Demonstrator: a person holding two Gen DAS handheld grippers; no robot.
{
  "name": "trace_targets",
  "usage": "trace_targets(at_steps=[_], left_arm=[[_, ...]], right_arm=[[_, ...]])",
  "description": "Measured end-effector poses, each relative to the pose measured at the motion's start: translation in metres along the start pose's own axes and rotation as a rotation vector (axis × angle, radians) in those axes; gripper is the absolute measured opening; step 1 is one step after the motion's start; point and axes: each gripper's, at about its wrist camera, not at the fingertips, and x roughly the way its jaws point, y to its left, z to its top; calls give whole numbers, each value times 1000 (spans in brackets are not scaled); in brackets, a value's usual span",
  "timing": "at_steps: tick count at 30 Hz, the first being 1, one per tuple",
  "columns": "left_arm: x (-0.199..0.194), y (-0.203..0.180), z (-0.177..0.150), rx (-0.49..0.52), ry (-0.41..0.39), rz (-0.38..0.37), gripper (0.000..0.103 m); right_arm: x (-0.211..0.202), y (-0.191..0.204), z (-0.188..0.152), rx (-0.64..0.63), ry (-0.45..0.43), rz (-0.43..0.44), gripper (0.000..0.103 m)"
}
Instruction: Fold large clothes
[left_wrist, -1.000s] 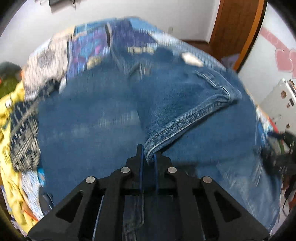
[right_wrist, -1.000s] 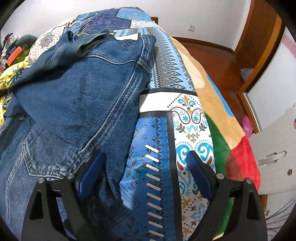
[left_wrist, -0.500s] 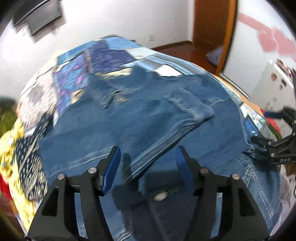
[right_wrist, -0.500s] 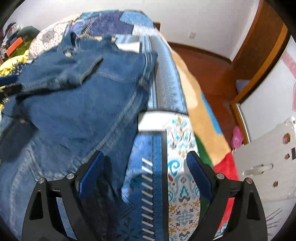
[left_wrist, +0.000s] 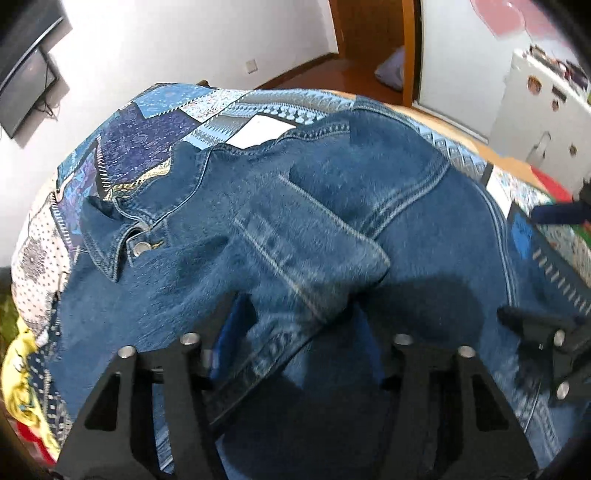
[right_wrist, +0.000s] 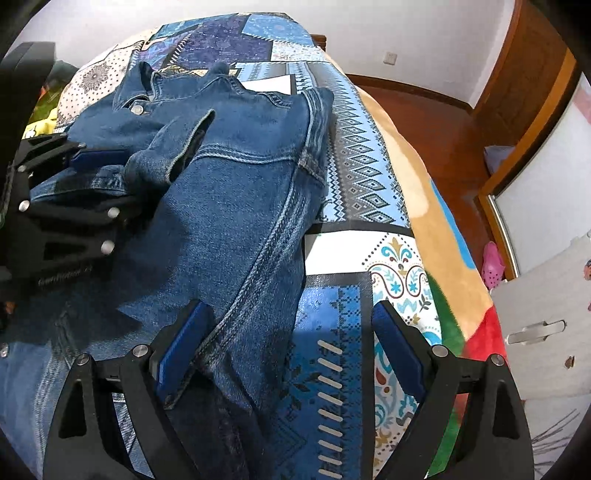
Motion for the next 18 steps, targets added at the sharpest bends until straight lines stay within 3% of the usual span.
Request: trace_targets(at_steps=[2,6,13,18], left_arm=[[-3,2,0,-29,-11,-27,28],[-16,12,0,-124,-47,-61,19],[-88,58,-17,-298,-195,-108,16],[-143,98,-41,-385,-294,-48,16]], right_arm=[[0,-2,0,13,5,7,89],[0,-6,-3,32,3,19,89],[-3,-6,-9,56,-11,-8,97],[-3,-5,-9,58,-11,-17,98]])
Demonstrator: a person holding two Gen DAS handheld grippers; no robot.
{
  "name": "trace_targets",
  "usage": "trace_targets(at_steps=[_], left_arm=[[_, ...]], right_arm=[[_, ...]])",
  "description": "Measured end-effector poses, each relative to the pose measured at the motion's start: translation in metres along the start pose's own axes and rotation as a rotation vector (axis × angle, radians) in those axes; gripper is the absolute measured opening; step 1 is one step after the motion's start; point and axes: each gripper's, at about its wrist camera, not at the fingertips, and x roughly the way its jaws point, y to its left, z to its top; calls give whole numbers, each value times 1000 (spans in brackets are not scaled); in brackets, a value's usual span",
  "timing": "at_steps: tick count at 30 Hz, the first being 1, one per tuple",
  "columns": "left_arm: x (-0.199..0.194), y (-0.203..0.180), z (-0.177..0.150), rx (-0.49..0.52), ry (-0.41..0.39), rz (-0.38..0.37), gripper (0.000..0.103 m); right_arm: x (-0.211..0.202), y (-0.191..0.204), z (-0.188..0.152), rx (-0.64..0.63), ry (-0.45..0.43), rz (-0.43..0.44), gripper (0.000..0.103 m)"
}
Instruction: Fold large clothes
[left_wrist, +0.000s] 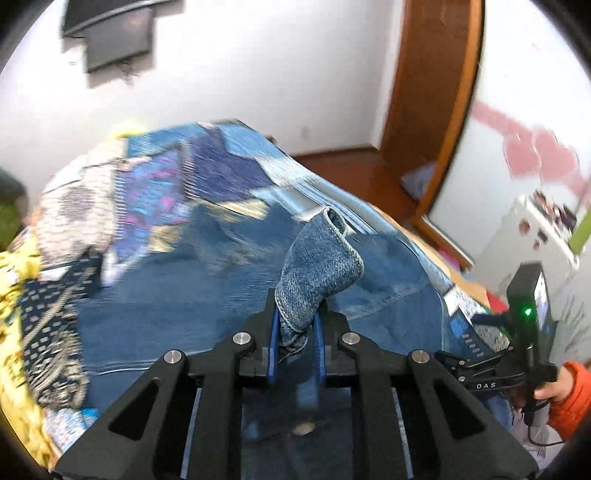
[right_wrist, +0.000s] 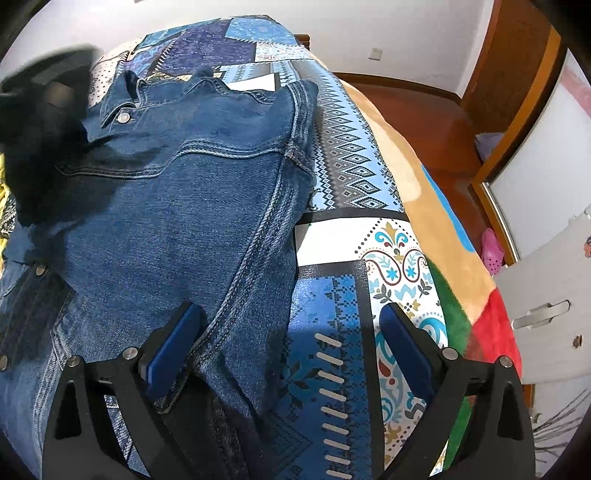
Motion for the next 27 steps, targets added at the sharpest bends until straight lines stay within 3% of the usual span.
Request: trace_targets(at_steps=[4,10,15,20,27], left_arm=[[-31,44,-6,-73,-35,72,16],[-36,99,-26,-166,-6,139,16],[-27,122,-48,-215,18,155,16],[-16,148,-71,-288,62,163,16],[-7,166,-100,-319,117,147,16]], right_arm=[[0,0,4,11,18,-12,98],[-23,15,14,-10,-20,-8,98],[-29,46,18,-82,-54,14,98],[11,70,11,-154,57,-20,98],[14,67,10,-122,70,-14,98]])
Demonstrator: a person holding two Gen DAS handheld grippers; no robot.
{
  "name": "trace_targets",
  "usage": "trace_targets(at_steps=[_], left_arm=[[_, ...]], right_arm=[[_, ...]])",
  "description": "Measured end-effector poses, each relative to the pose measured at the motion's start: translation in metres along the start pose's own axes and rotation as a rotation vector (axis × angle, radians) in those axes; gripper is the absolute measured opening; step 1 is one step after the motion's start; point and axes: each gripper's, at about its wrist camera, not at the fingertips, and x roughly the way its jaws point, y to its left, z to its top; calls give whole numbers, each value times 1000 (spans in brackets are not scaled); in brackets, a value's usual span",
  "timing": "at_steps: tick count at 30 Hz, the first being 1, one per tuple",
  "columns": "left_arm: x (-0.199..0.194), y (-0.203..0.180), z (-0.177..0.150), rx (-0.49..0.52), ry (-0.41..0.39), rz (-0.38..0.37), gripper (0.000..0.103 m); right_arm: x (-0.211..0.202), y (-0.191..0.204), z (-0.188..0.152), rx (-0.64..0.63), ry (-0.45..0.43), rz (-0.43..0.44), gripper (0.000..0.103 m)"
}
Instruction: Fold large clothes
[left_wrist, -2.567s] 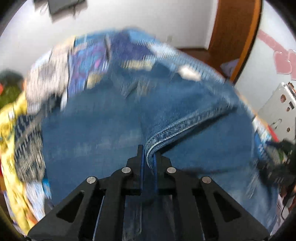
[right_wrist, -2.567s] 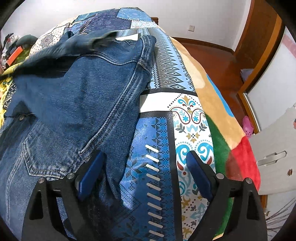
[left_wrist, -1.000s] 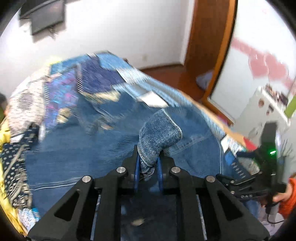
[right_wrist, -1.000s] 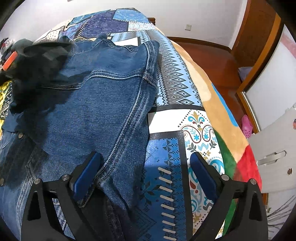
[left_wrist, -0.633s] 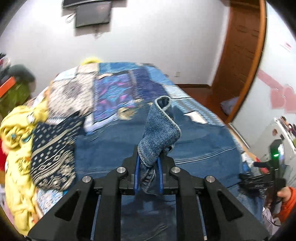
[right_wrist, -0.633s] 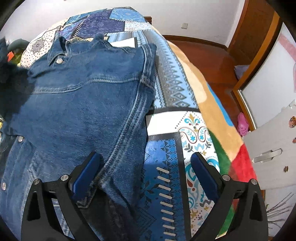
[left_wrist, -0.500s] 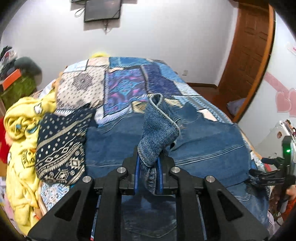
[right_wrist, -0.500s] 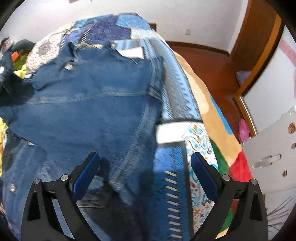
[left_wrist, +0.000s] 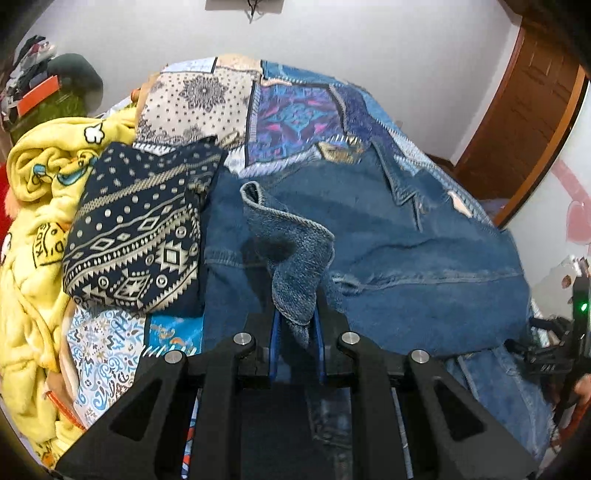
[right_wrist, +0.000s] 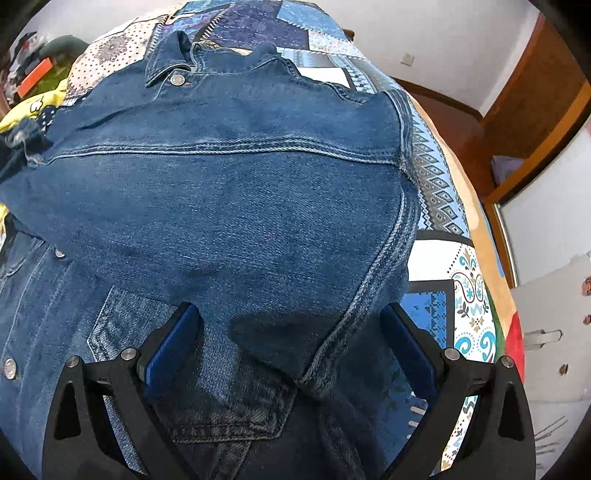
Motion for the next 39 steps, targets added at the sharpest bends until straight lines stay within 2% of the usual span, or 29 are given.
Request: trace_targets(at_steps=[3,6,8,12,15,18,20,25,30,35,39], left_arm=[[4,2,-7,-9,21,-1,16],[5,8,-11,-29,37,30,27],[6,12,-13,-21,42,122,48],[-5,22,-13,-21,32,174,51],[-19,26,-13,25,26,230,51],[-44,32,-12,66,3,272,60],[-64,37,-11,57,-30,262,70],[-110,41,-18,61,-84,243,79],[-137,37,-37,80,-101,240,93],[-141,37,-67,66,-56,218,94],[-127,45,-96,7,46,173,94]], right_arm=[[-4,2,0,-10,-4,-24,98],[-12,9,-2,-41,-21,-42,98],[-18,15,-4,-63,-34,-43,98],[-36,25,-7,-89,-85,-34,98],[-53,29,-10,-100,-152,-32,98],[-69,31,-14,-107,-209,-26,98],[-78,30,-15,-108,-236,-20,98],[-100,25,-26,-133,-288,-43,98],[-111,14,-49,-114,-268,-77,98],[-109,-1,-80,-34,-207,-74,98],[-103,-17,-101,50,-139,-12,98]])
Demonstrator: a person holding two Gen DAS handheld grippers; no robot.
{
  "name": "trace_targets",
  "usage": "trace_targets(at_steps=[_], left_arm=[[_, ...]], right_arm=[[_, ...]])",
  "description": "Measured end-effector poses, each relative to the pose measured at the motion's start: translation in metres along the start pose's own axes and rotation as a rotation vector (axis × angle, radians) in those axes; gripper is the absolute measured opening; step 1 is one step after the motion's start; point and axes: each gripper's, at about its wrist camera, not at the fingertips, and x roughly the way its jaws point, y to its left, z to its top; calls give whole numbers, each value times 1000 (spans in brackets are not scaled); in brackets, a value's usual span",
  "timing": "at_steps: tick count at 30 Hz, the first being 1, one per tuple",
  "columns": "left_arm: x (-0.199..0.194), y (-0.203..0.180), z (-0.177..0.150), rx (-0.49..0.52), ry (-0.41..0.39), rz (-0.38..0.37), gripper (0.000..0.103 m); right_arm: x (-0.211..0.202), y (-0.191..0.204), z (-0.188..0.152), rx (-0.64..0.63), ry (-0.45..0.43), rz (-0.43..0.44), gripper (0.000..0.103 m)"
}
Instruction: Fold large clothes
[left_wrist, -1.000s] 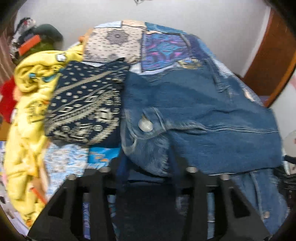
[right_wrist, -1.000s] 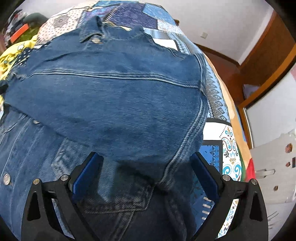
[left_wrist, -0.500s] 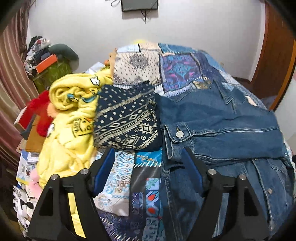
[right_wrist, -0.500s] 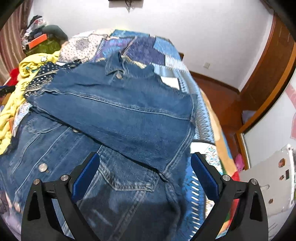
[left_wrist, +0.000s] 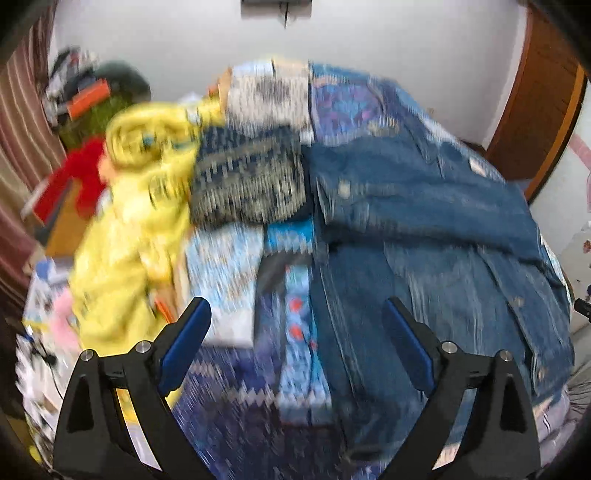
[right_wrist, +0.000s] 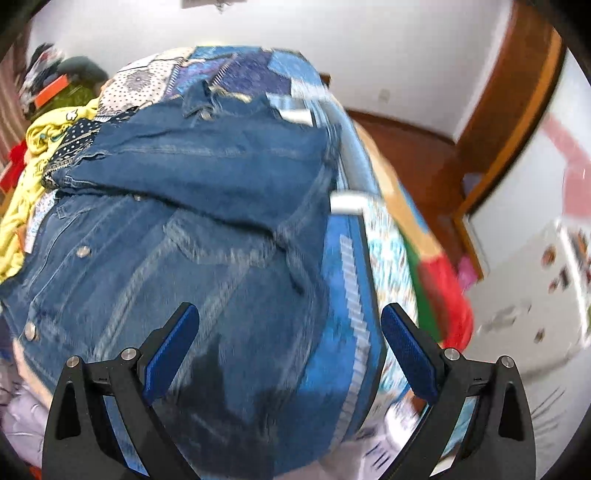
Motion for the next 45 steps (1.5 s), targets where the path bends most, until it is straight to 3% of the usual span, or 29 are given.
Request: trace_targets(at_steps=[3,7,11,17,19,21,27,30,32,33,35,37,38,40,45], left_arm=[[8,2,-23,-10,56,-6,94],[9,7,-44,-50,89,-46,94],[10,4,-57,-77,76,-30,94],[27,-8,-72,-131,147,-182,94],[38,-17,-77,-118,195,-196,94],[51,-27,-84,-104,237,-189,94],[59,-17,-89,-239,255,-276,93],[59,-15,-90,-287,246,-350,80],[57,-20,-87,-278,240,-367,60],[55,-24,-83,-269,233,-372,56],[53,-31,-79,-255,226,-364,44],[51,-36,-74,-256,216,-373,34],[49,-37,-71,-258,208,-381,25],[42,-38,-63,-256,184,-404,15],[18,-49,-37,-191,97,-386,12]], right_arm=[[1,-12,-15,56,42,18,98],[-9,-23,-33,98,26,73,98],[-16,-22,-41,96,3,111,98],[1,-13,-44,102,30,196,97],[8,-10,-44,100,48,211,84],[13,-8,-42,104,57,216,82],[28,-18,-41,181,83,305,81],[30,-22,-42,229,93,337,81],[29,-21,-42,232,96,343,81],[28,-21,-43,235,94,358,76],[26,-20,-42,240,90,400,61],[24,-18,-41,239,84,429,37],[24,-16,-40,237,81,434,34],[24,-14,-38,239,72,444,17],[20,-19,-23,280,44,494,10]])
